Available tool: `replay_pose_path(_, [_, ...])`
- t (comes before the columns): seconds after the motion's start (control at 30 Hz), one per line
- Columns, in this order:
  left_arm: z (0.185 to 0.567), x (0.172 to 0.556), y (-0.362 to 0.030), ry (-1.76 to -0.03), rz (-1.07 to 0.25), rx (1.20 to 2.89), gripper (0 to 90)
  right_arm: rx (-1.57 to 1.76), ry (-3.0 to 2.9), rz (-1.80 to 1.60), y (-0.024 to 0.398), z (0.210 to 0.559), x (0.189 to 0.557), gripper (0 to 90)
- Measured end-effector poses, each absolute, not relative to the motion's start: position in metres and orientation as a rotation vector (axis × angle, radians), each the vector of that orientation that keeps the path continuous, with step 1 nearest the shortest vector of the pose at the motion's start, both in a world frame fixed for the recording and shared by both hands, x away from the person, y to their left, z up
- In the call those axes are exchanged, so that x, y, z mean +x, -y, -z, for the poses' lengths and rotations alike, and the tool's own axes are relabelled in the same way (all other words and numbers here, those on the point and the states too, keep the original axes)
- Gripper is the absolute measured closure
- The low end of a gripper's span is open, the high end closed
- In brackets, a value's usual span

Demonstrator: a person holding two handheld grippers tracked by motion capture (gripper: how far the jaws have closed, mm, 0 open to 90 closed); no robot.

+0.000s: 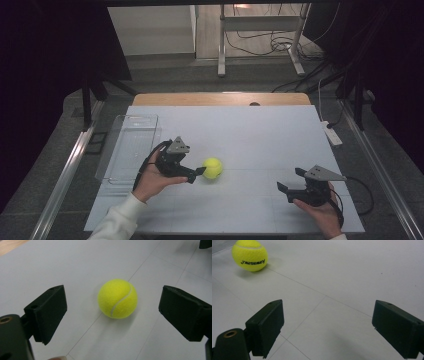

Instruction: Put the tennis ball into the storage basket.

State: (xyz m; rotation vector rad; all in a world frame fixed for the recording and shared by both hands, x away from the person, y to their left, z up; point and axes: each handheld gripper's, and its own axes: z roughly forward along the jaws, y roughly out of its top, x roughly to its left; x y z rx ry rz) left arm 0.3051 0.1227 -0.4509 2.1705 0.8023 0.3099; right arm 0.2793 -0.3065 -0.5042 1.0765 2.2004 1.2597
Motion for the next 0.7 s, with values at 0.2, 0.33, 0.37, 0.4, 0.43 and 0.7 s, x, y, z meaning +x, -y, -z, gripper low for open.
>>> replay_pose_path(0.2, [0.452, 0.307, -0.117, -0.795, -0.303, 2.184, 7.8, 1.078, -2.2, -1.256, 0.307, 0.504, 0.279, 10.4])
replay_pose_path(0.33, [0.452, 0.309, -0.115, -0.792, -0.299, 2.189, 7.8, 1.077, -2.202, -1.259, 0.306, 0.505, 0.279, 10.4])
replay_pose_path(0.37, [0.453, 0.309, -0.114, -0.79, -0.297, 2.192, 7.8, 1.077, -2.202, -1.259, 0.306, 0.505, 0.28, 10.4])
replay_pose_path(0.4, [0.453, 0.31, -0.113, -0.792, -0.293, 2.193, 7.7, 1.078, -2.202, -1.255, 0.307, 0.505, 0.28, 10.4])
replay_pose_path(0.43, [0.454, 0.311, -0.113, -0.793, -0.292, 2.191, 7.7, 1.079, -2.202, -1.255, 0.307, 0.505, 0.28, 10.4])
replay_pose_path(0.7, [0.456, 0.314, -0.105, -0.783, -0.305, 2.221, 7.2, 1.08, -2.203, -1.255, 0.307, 0.505, 0.28, 10.4])
